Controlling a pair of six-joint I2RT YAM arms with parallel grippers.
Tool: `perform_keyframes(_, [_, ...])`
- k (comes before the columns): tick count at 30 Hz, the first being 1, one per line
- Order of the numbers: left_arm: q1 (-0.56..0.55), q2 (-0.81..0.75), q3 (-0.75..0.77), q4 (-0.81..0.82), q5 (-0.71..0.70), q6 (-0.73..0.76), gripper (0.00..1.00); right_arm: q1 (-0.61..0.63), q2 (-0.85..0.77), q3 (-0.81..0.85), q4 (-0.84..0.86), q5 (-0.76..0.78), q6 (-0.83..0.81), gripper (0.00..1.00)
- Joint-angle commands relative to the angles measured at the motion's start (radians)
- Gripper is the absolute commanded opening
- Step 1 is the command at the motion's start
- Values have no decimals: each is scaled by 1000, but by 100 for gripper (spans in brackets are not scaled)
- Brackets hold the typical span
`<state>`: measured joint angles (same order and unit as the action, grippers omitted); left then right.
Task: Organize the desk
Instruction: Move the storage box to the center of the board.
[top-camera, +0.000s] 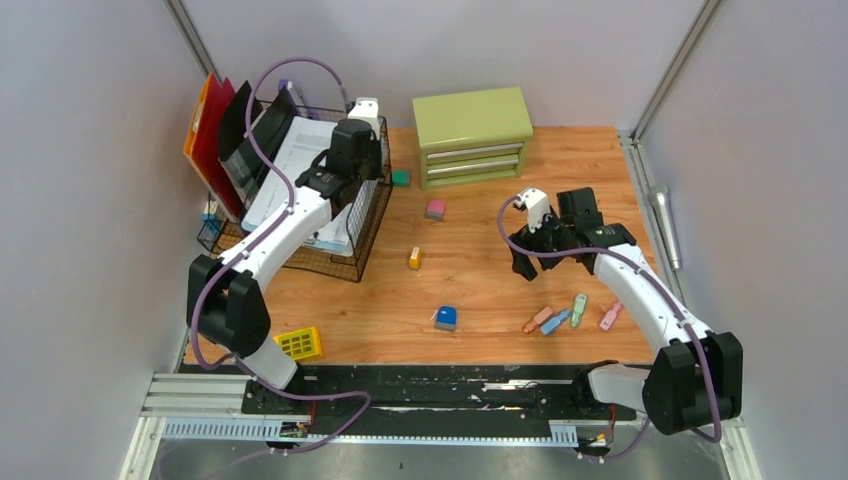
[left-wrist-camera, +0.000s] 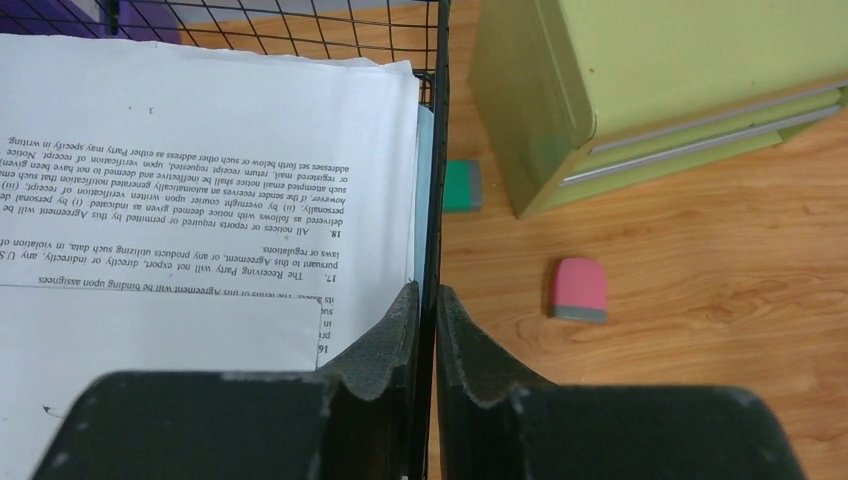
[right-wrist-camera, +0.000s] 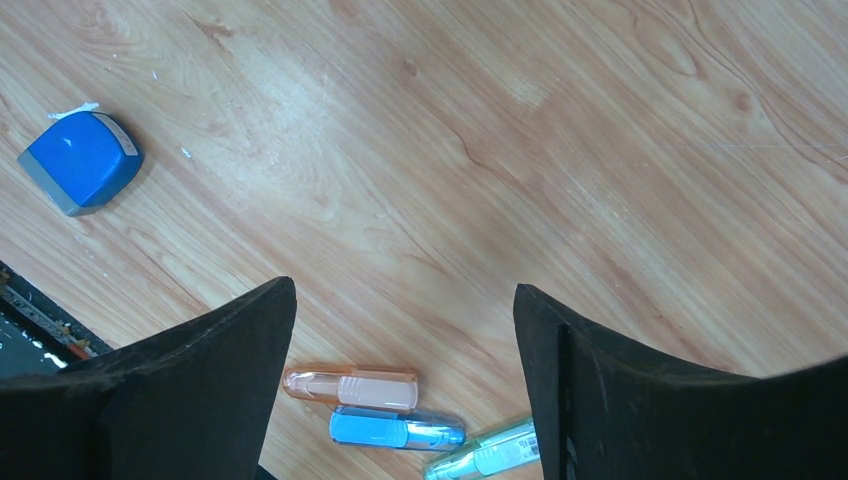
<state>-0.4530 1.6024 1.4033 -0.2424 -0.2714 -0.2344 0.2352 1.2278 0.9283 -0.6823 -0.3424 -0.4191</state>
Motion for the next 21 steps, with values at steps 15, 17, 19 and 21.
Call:
perform_keyframes(15, [31, 212, 268, -20, 106, -176, 23, 7, 132, 195, 109, 76, 54, 81])
perform_keyframes(17, [31, 255, 321, -49, 119, -198, 22, 6, 150, 222, 137, 102, 66, 82])
perform_keyframes(19, [31, 293, 377, -72, 137, -211, 22, 6, 169, 253, 173, 127, 73, 83])
perform_keyframes(21, [31, 323, 429, -84, 153, -215, 22, 6, 192, 286, 210, 161, 77, 85])
